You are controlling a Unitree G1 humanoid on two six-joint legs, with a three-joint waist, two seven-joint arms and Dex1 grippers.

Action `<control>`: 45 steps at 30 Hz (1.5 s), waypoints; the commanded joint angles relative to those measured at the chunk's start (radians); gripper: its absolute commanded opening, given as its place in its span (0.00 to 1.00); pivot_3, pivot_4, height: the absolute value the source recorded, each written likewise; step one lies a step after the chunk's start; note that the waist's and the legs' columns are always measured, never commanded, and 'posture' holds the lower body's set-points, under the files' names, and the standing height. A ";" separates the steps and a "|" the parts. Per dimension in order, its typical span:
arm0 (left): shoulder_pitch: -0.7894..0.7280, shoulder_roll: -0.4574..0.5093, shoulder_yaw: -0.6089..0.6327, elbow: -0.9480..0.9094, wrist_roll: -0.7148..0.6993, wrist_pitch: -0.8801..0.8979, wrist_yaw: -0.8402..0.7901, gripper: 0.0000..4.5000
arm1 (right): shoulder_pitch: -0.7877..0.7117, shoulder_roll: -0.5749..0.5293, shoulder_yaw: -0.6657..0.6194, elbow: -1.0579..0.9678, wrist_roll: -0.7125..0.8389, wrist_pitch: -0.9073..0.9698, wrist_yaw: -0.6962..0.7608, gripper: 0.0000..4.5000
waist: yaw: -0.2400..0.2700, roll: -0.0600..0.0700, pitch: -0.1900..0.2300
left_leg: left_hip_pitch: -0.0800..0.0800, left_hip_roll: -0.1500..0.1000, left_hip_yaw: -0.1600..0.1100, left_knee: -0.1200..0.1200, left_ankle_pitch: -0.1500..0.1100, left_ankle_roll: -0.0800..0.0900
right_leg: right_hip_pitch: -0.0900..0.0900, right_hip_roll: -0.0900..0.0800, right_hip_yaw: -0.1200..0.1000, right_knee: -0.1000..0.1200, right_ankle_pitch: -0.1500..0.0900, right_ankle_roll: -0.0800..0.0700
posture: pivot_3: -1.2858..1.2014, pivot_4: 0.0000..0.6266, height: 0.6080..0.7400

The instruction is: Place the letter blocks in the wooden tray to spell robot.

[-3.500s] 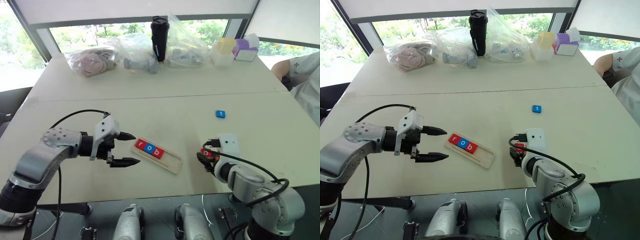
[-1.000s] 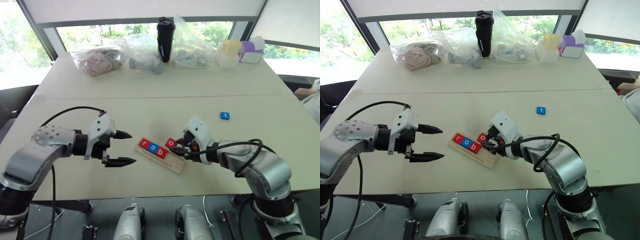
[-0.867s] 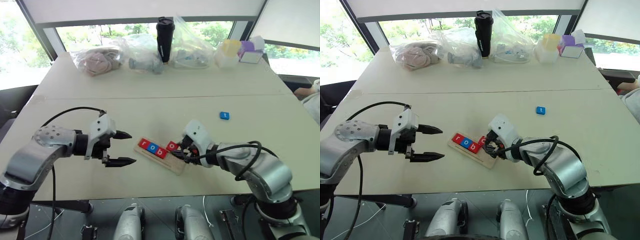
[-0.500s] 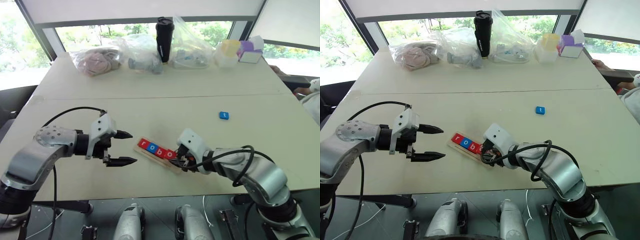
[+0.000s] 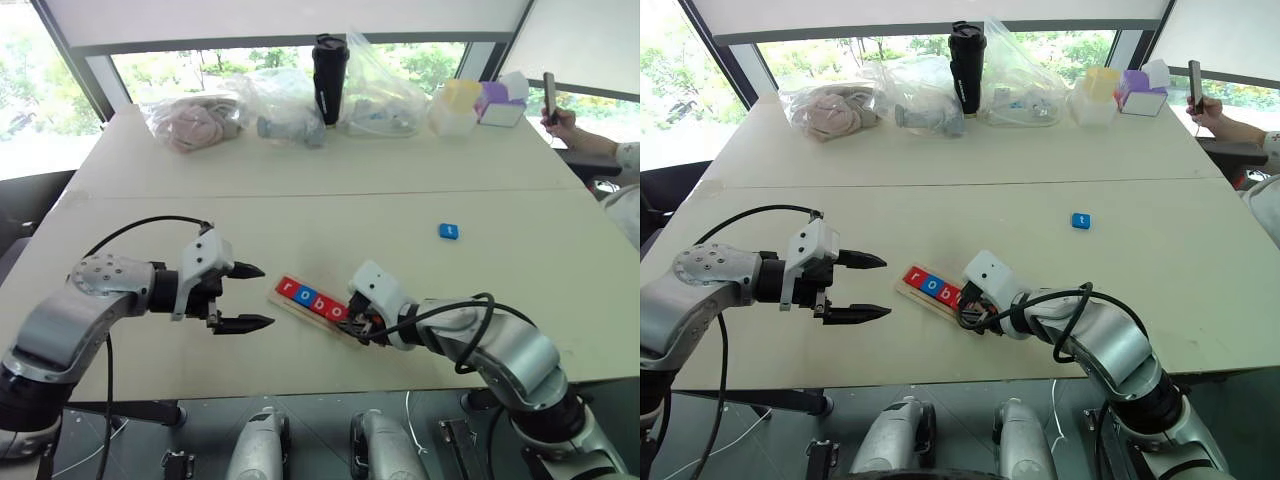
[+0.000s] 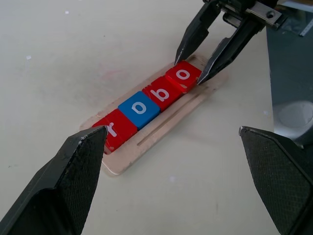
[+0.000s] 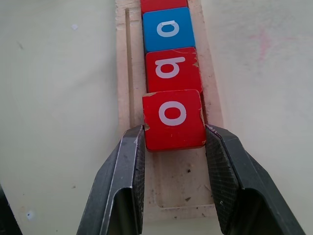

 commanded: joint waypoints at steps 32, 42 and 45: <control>-0.007 -0.023 -0.004 -0.025 0.011 -0.009 0.011 1.00 | -0.038 -0.028 0.028 0.020 -0.055 -0.081 -0.037 0.99 | 0.000 0.000 0.000 | 0.000 0.000 0.000 0.000 0.000 0.000 | -0.001 0.000 0.000 0.000 0.000 0.000 | 0.52 0.24 1.00; -0.004 -0.026 -0.003 -0.027 0.013 -0.008 0.015 1.00 | -0.045 -0.033 0.028 0.028 -0.075 -0.111 -0.029 0.99 | 0.000 0.000 0.000 | -0.001 0.000 0.000 0.000 0.000 0.000 | -0.001 0.000 0.000 0.000 0.000 0.000 | 0.52 0.24 1.00; -0.003 -0.023 -0.001 -0.026 0.013 -0.007 0.015 1.00 | -0.064 0.002 -0.082 -0.012 0.005 -0.143 0.031 0.99 | 0.000 0.000 0.000 | -0.002 0.000 0.000 0.000 0.000 0.000 | -0.002 0.000 0.000 0.000 0.000 0.000 | 0.52 0.24 1.00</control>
